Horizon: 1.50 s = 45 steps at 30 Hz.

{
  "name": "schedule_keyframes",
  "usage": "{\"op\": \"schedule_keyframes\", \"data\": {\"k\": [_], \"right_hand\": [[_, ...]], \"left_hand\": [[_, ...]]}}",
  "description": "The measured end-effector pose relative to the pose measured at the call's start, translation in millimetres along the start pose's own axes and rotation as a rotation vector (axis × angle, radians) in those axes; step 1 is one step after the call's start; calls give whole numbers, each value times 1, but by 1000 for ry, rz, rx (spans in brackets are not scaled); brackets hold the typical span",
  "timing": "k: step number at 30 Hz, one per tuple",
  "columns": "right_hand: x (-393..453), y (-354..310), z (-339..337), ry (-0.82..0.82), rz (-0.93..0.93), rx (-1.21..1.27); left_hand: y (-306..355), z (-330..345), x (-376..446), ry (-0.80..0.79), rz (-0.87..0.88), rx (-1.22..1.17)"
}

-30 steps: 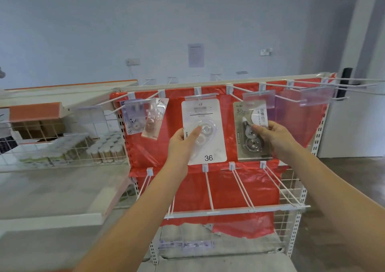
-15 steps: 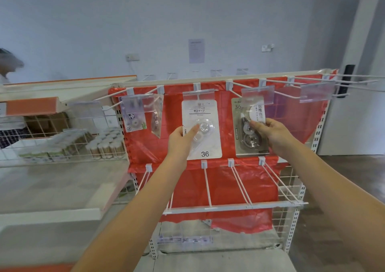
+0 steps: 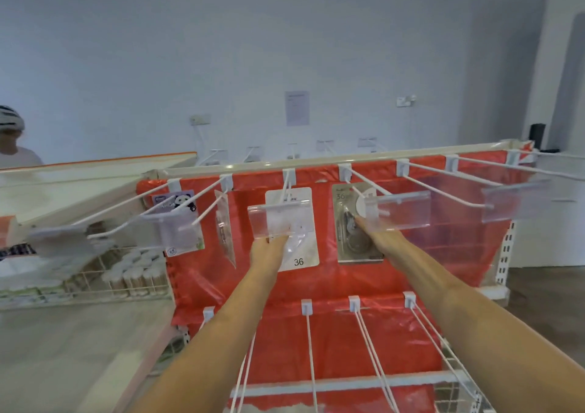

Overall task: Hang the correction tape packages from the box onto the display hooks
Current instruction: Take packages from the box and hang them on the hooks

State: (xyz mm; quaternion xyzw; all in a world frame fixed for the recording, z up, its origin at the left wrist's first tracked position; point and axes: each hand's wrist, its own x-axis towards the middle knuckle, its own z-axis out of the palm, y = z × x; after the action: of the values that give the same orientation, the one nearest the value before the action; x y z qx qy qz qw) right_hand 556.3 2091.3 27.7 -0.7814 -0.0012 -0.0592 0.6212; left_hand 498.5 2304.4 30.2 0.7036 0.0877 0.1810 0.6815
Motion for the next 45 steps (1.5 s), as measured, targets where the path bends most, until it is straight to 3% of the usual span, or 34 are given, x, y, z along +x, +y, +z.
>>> {"op": "schedule_keyframes", "data": {"k": [4,12,17,20,24,32,37,45], "right_hand": [[36,-2,4,30,-13,-154],[65,6,16,71,22,-14],[26,16,17,88,55,-107],[-12,36,21,182,158,-199],[-68,58,36,176,264,-245],[-199,-6,94,54,91,-620],[-279,-48,137,22,-178,-846],[-375,-30,183,-79,-314,-1072]], "left_hand": [[0,16,26,17,52,37],[-9,25,60,20,35,218],[-42,-3,50,-50,-71,316],[-59,-25,26,-62,-128,387],[-63,-55,-8,-195,-164,473],[-12,-145,-103,-367,85,822],[16,-207,-162,-397,232,911],[-10,-260,-222,-371,402,1145]]}}
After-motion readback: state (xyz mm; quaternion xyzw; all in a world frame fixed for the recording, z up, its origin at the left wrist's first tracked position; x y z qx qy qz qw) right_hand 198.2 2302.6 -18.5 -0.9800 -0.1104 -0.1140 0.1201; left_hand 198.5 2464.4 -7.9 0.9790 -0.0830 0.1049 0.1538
